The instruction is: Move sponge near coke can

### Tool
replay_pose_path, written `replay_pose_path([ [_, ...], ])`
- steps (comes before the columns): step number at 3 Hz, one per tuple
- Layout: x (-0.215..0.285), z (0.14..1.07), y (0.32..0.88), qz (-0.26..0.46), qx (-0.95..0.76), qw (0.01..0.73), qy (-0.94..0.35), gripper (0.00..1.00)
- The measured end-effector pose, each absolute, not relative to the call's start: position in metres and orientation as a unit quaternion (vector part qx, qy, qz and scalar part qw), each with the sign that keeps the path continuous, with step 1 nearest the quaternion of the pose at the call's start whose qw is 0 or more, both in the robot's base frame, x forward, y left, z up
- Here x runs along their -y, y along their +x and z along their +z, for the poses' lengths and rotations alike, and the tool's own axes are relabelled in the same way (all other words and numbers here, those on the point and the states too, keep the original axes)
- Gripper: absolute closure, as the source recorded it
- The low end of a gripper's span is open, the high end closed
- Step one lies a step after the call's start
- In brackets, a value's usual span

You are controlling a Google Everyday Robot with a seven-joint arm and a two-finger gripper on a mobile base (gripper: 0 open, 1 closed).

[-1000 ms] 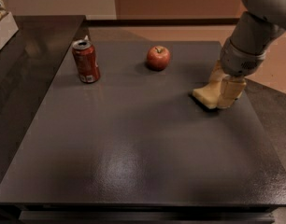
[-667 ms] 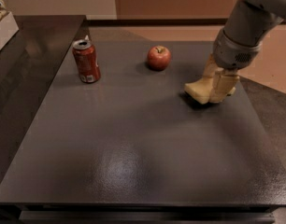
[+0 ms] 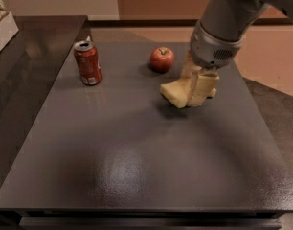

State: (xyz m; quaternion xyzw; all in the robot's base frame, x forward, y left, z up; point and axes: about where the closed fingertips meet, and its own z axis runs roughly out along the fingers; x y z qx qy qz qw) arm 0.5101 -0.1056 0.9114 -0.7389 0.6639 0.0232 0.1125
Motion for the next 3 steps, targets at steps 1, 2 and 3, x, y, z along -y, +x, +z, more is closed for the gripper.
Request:
replay_pose_path([
  [1, 0.062, 0.91, 0.497, 0.032, -0.648, 0.121, -0.751, 1.0],
  [2, 0.022, 0.901, 0.498, 0.029, -0.641, 0.131, -0.756, 1.0],
  [3, -0.008, 0.896, 0.506, 0.019, -0.637, 0.144, -0.757, 1.0],
])
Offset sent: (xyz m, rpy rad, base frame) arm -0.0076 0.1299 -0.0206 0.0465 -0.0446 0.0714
